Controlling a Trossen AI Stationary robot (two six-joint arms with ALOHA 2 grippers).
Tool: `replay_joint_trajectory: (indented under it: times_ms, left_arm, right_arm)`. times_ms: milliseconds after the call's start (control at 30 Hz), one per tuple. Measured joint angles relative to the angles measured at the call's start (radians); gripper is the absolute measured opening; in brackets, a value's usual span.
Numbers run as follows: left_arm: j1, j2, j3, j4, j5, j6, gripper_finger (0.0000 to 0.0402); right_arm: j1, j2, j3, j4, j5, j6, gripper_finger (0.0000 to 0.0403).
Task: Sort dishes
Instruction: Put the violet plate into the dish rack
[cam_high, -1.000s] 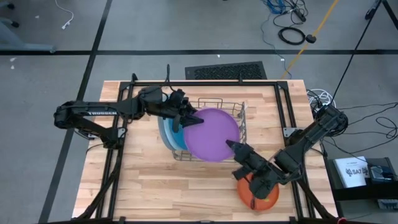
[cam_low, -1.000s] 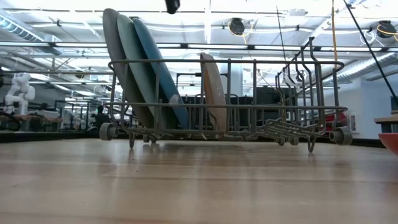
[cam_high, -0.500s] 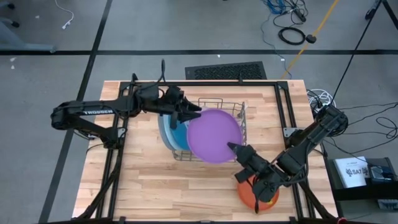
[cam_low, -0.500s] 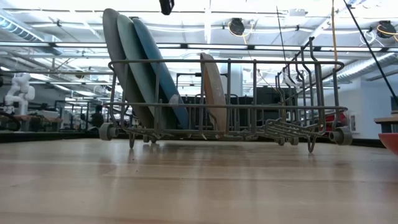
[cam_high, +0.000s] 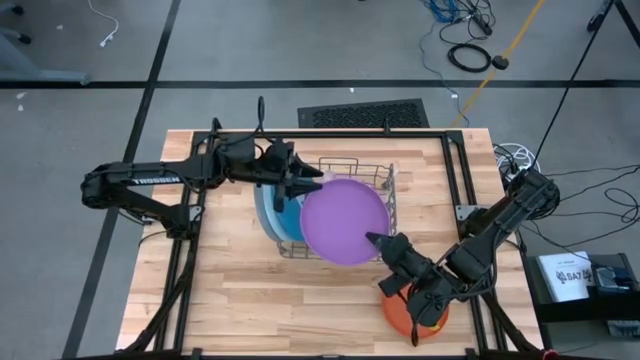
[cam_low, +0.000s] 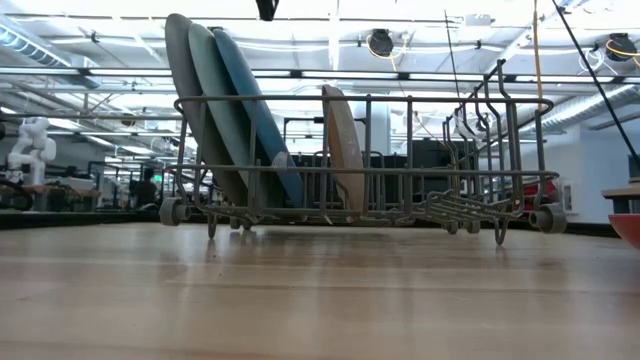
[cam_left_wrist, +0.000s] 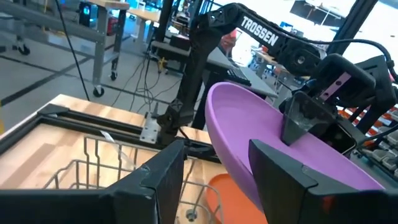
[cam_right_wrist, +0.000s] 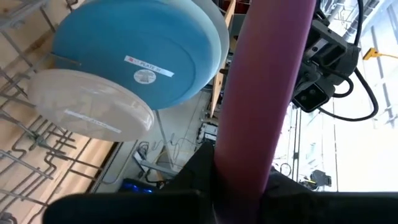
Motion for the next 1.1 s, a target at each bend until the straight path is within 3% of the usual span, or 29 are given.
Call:
replay_joint_trajectory:
  times_ms: [433, 633, 767, 1100]
  left_arm:
    - [-0.002, -0.03, -0.005, 0.001, -0.03, 0.033, 0.0178]
    - [-0.012, -0.05, -0.005, -0.008, -0.108, 0.082, 0.0178]
    - [-0.012, -0.084, -0.003, 0.022, -0.165, 0.11, 0.0178]
    - [-0.023, -0.14, -0.003, 0.05, -0.166, 0.103, 0.0178]
  right_arm:
    - [0.003, 0.0, 0.006, 0.0, -0.007, 0.102, 0.0027]
    - [0.003, -0.002, 0.005, -0.009, -0.061, 0.202, 0.0027]
    - [0.002, -0.001, 0.003, -0.019, -0.164, 0.307, 0.0027]
    - [-0.043, -0.001, 0.002, -0.127, -0.485, 0.504, 0.0027]
